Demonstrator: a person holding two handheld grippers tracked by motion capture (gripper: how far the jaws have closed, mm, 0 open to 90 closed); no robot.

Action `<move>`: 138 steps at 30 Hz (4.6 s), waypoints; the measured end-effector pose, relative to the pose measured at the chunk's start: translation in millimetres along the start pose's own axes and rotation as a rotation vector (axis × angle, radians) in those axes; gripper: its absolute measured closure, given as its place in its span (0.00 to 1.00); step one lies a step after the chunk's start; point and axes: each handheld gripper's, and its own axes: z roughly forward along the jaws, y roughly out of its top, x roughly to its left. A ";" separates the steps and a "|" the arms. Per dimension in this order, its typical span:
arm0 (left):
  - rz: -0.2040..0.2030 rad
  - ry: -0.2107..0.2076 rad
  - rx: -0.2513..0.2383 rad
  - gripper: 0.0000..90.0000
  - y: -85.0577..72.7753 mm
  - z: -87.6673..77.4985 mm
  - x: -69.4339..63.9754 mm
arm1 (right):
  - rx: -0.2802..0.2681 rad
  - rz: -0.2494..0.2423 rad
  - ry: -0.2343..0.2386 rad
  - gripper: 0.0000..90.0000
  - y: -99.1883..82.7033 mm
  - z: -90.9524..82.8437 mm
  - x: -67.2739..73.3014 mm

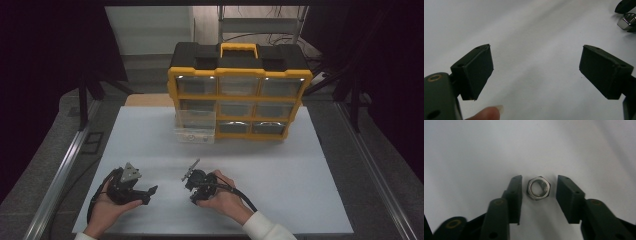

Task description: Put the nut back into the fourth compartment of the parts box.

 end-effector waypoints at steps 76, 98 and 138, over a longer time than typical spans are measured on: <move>-0.014 0.003 -0.016 0.14 0.6 0.3 1.6 | -0.312 0.022 0.030 0.79 35.7 -130.0 -34.8; -0.012 0.004 -0.015 0.14 0.2 -0.5 2.9 | -0.363 0.035 0.017 0.79 61.1 -162.3 -51.0; -0.047 0.016 -0.103 0.14 2.0 -10.0 5.0 | -0.394 0.181 -0.072 0.79 76.5 -180.2 -102.5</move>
